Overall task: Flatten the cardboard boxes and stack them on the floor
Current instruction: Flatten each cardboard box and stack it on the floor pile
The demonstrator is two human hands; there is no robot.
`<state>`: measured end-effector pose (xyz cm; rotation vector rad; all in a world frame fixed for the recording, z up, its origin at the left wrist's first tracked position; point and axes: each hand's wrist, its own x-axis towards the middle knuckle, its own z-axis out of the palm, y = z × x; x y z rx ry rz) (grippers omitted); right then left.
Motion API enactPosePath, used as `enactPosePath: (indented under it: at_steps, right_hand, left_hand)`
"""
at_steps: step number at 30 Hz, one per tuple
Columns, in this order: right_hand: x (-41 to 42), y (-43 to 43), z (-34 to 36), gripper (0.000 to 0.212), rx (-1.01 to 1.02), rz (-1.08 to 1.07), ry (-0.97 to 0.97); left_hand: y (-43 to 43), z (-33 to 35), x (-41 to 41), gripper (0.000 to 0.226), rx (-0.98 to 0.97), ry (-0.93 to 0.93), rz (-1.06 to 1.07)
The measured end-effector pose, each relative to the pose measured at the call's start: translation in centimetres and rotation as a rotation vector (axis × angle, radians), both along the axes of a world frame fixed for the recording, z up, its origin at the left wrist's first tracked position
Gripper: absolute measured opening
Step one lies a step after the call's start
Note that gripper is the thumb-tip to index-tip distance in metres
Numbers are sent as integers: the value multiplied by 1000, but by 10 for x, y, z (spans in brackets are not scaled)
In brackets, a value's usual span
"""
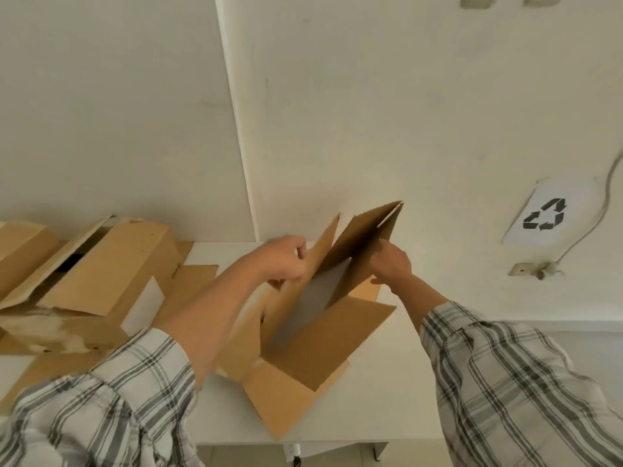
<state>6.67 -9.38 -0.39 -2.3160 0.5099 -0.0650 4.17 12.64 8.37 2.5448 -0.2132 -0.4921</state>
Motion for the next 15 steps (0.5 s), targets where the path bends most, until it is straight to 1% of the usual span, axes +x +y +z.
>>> enactPosePath:
  at_steps: [1, 2, 3, 5, 6, 7, 8, 10, 11, 13, 15]
  right_hand:
    - [-2, -5, 0, 39, 67, -1, -15]
    - [-2, -8, 1, 47, 121, -6, -21]
    - [-2, -9, 0, 64, 143, -5, -13]
    - [0, -9, -1, 101, 97, 20, 33]
    - [0, -10, -3, 111, 61, 37, 71]
    - [0, -12, -7, 111, 29, 45, 116]
    - [-4, -15, -10, 104, -7, 54, 135]
    - [-9, -24, -19, 78, -90, 62, 97]
    - [-12, -30, -24, 70, -96, 45, 67]
    - [-16, -36, -33, 71, -63, 24, 10]
    - [-15, -31, -35, 77, -4, 30, -48]
  left_hand:
    - [-14, -7, -9, 29, 27, 64, -30]
    - [-27, -16, -17, 29, 43, 127, -63]
    - [-41, -26, -25, 30, 37, 190, -96]
    - [-69, -44, -39, 38, -21, 296, -154]
    - [-84, -54, -44, 44, -49, 324, -177]
    - [-97, -61, -48, 49, -72, 339, -202]
    - [-109, -68, -51, 53, -87, 353, -230]
    - [-123, -79, -52, 57, -96, 389, -285]
    - [-127, -83, -51, 54, -105, 412, -298]
    - [-126, -92, -46, 45, -135, 427, -265]
    - [-117, -103, -38, 35, -178, 379, -118]
